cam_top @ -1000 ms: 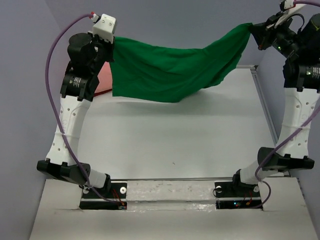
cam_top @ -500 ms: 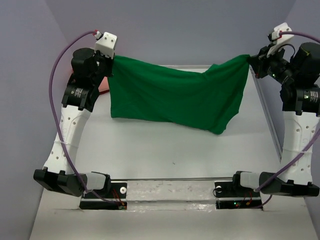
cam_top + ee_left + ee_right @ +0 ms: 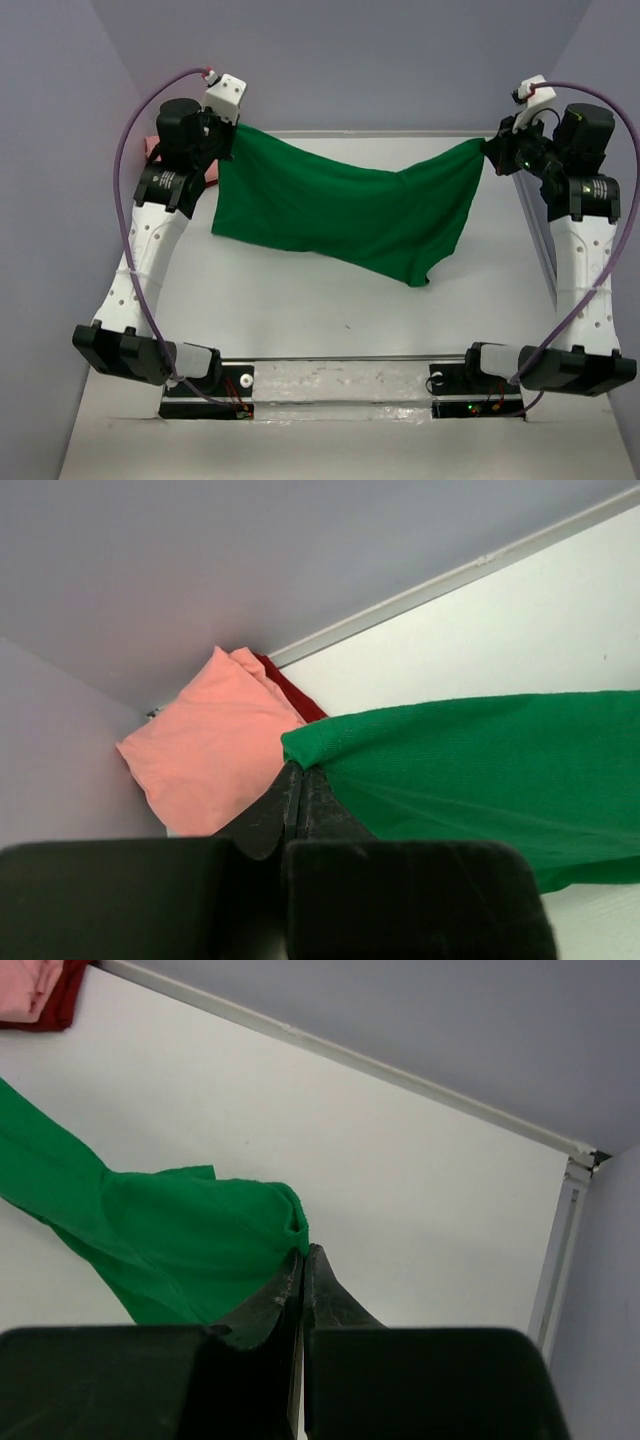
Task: Fold and stack the t-shirts
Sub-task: Flatten out the tshirt
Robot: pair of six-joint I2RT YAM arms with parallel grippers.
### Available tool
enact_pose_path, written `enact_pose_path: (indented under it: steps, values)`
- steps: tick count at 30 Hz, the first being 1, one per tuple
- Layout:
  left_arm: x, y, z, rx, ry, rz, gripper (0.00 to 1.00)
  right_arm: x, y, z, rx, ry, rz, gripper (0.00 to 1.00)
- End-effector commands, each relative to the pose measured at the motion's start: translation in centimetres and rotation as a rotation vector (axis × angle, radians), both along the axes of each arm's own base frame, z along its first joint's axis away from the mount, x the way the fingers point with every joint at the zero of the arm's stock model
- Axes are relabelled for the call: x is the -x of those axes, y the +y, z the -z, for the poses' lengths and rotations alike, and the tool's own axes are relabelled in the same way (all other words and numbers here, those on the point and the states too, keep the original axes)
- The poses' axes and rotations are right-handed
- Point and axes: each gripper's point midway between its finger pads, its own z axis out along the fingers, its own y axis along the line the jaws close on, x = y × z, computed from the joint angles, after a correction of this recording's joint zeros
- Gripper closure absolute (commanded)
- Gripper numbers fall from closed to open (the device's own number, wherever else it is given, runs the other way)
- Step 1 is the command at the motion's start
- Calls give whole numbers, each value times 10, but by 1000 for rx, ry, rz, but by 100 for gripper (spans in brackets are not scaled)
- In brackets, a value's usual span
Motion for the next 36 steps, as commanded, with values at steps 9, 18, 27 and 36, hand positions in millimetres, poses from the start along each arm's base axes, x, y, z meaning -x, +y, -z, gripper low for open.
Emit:
enact_pose_path:
  steps: [9, 18, 27, 36]
  values:
    - [-149, -1, 33, 22, 16, -87, 100, -175, -24, 16, -48, -7, 45, 100]
    - [-192, 20, -82, 93, -284, -219, 100, -234, -40, -46, -27, -211, 96, 100]
    - [-103, 30, -183, 174, -475, -201, 100, -182, -31, -125, -20, -364, 79, 100]
    - [-20, 33, -166, 145, -402, -149, 100, -81, -7, -143, -29, -340, 12, 100]
